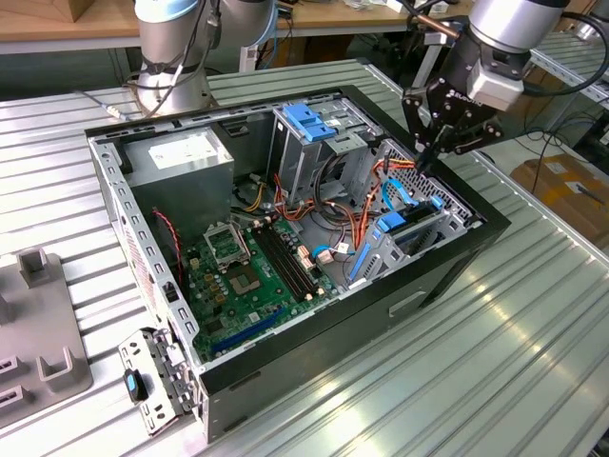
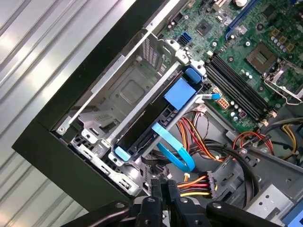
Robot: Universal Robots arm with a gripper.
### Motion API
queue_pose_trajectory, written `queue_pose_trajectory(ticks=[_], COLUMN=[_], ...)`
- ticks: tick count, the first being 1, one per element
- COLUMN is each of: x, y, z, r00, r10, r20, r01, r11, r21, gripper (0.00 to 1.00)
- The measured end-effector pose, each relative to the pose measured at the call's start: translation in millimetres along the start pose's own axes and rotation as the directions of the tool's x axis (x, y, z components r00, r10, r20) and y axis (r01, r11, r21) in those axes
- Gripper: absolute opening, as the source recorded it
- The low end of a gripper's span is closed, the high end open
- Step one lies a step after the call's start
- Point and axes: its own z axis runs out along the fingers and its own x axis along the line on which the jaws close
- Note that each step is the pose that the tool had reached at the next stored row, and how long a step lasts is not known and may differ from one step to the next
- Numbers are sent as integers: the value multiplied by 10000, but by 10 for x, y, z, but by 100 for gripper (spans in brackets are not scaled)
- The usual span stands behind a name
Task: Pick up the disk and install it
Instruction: 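Insert the second disk wire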
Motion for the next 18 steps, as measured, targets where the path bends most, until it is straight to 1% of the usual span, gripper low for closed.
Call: queue_pose_trajectory(ticks=[2,3,4,5,7,8,9,10,11,13,14,17,18], x=[0,0,0,0,0,0,0,0,0,0,0,0,0], y=[0,0,0,0,1,1,1,1,1,1,1,1,1], z=[3,5,7,8,11,13,15,16,17,19,19,19,20], r00=[9995,9984,9976,9964,9927,9885,9837,9797,9769,9698,9670,9668,9659], r10=[313,560,698,845,1208,1510,1798,2002,2136,2436,2545,2551,2587], r20=[-17,-29,-36,-44,-63,-77,-92,-102,-109,-125,-131,-130,-133], r01=[-313,-560,-698,-845,-1208,-1510,-1798,-2002,-2136,-2436,-2545,-2551,-2587], r11=[9995,9984,9976,9964,9927,9885,9837,9798,9769,9699,9671,9669,9660], r21=[2,4,5,7,12,16,20,23,26,32,33,34,35], gripper=[17,17,17,17,17,17,17,17,17,17,17,17,17])
